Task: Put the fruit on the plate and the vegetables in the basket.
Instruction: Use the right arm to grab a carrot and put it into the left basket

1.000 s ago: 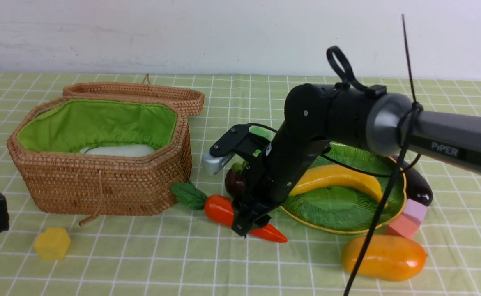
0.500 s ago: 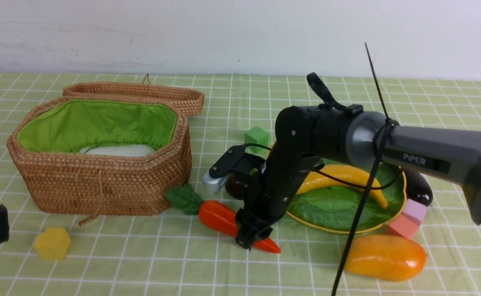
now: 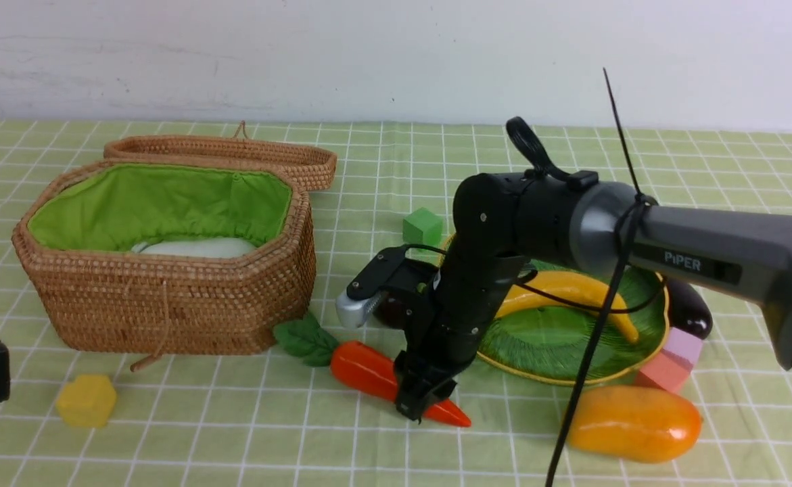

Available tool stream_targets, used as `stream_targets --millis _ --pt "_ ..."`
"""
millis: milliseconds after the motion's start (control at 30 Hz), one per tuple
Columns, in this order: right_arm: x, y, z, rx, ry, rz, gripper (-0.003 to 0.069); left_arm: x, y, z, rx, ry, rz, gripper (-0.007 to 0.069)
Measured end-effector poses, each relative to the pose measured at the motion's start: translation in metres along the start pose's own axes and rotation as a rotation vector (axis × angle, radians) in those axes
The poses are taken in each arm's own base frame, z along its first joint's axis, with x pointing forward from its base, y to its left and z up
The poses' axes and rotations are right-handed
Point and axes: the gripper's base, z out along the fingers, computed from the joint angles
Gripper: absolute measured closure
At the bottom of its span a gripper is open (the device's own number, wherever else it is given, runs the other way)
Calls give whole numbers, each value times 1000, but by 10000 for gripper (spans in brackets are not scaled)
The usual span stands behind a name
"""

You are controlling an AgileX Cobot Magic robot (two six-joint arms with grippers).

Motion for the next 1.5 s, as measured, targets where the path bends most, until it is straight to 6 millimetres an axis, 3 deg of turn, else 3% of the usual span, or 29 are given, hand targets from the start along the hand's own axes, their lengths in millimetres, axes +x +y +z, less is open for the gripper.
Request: stream_targets --millis 167,333,400,500,633,767,967,1167,1500 --pt "6 14 -16 -53 88 32 385 4 2 0 -20 48 13 638" --pt "3 36 -57 -47 73 59 385 5 3 0 -35 53 26 638" --pt "2 49 -87 -23 25 84 385 5 5 0 -50 51 41 638" --pt "2 58 -114 1 -35 101 385 4 7 0 -72 49 56 638" --pt "-15 60 -141 96 -265 101 385 2 15 -1 -165 29 36 638" --pt "-49 61 -151 143 -490 63 385 -1 26 -4 -295 -20 -21 638" --pt "-103 64 -138 174 -633 -111 385 -8 38 -11 -422 -111 -63 638" --pt "-140 46 -114 220 -715 -173 385 -10 41 -13 -460 -153 -120 637" --pt "-159 32 -79 301 -805 -171 382 -10 41 -13 -458 -153 -129 636"
